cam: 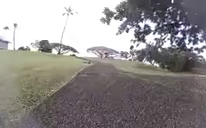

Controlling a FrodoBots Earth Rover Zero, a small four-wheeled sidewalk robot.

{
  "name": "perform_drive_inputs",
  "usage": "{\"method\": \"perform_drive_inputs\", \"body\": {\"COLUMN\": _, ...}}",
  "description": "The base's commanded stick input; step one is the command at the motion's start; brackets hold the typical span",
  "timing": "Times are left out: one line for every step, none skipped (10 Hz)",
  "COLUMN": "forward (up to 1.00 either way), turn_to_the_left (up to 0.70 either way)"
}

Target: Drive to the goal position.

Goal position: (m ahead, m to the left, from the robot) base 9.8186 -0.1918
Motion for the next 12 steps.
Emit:
{"method": "perform_drive_inputs", "body": {"forward": 0.85, "turn_to_the_left": -0.34}}
{"method": "perform_drive_inputs", "body": {"forward": 0.85, "turn_to_the_left": -0.34}}
{"method": "perform_drive_inputs", "body": {"forward": 0.85, "turn_to_the_left": -0.34}}
{"method": "perform_drive_inputs", "body": {"forward": 0.85, "turn_to_the_left": -0.10}}
{"method": "perform_drive_inputs", "body": {"forward": 0.85, "turn_to_the_left": 0.00}}
{"method": "perform_drive_inputs", "body": {"forward": 0.85, "turn_to_the_left": 0.00}}
{"method": "perform_drive_inputs", "body": {"forward": 0.85, "turn_to_the_left": 0.00}}
{"method": "perform_drive_inputs", "body": {"forward": 0.85, "turn_to_the_left": 0.00}}
{"method": "perform_drive_inputs", "body": {"forward": 0.85, "turn_to_the_left": 0.00}}
{"method": "perform_drive_inputs", "body": {"forward": 0.85, "turn_to_the_left": 0.00}}
{"method": "perform_drive_inputs", "body": {"forward": 0.85, "turn_to_the_left": 0.00}}
{"method": "perform_drive_inputs", "body": {"forward": 0.85, "turn_to_the_left": 0.00}}
